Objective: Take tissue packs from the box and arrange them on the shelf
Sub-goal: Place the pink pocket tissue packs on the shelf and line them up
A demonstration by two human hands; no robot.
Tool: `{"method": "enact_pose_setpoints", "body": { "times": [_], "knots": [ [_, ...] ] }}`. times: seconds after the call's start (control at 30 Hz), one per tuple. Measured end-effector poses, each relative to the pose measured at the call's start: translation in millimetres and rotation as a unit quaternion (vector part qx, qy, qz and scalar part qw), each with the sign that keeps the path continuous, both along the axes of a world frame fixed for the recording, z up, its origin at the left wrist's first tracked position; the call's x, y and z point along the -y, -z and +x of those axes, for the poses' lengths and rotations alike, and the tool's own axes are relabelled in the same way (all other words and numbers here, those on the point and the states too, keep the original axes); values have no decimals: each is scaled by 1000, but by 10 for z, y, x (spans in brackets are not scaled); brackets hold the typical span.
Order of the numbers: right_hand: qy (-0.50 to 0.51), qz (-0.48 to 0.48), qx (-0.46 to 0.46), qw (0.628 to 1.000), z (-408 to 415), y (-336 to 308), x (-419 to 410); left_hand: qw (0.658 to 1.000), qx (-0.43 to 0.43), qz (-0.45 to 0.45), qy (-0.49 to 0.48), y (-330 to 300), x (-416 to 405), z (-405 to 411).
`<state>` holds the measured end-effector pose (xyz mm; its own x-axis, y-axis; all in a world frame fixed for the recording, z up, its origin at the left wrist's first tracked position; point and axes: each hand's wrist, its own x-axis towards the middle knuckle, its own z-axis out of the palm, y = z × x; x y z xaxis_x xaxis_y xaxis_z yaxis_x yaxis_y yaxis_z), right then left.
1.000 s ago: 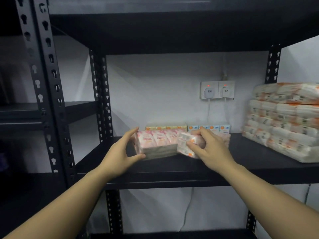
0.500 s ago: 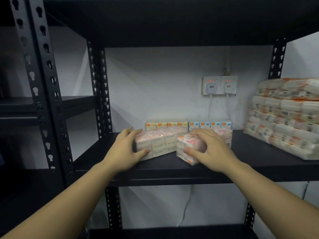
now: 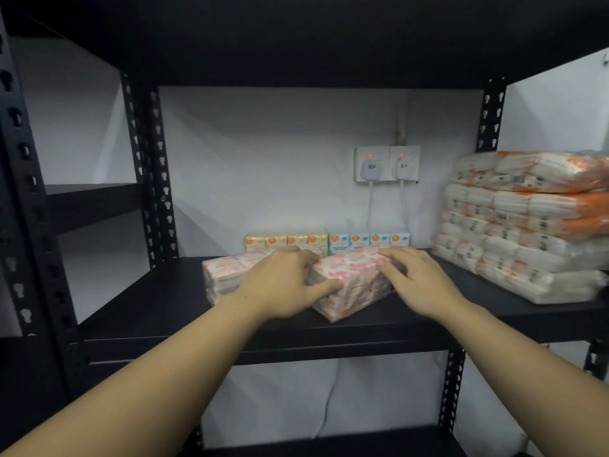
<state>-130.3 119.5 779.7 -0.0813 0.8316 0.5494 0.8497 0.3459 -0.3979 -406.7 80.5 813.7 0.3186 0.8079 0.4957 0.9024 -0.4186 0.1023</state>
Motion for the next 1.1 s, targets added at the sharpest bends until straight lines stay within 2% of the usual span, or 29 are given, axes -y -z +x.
{"method": "enact_pose_setpoints", "body": {
  "times": [0.2,0.37,0.5,0.67,0.83,0.97,1.03,1.1],
  "knots": [
    [26,17,8,999,75,7,163,993,44,-97,52,-45,-69,140],
    [67,60,18,996,175,14,214,993,61,-63,79,-68,-144,239],
    [37,91,12,995,252,13,188,991,55,-50,110,-60,-194,307],
    [32,84,94,992,278,111,187,988,62,-63,126,79,-278,367],
    [73,103,105,986,200,123,166,988,56,-26,145,110,-341,291],
    [-10,78,120,990,-32,-2,109,994,40,31,98,-17,-322,85],
    [-26,50,155,986,-144,-22,74,998,-18,65,12,-93,-349,-73],
    [-22,25,172,985,-190,-29,39,990,-102,35,-90,-123,-383,-223]
  ]
}}
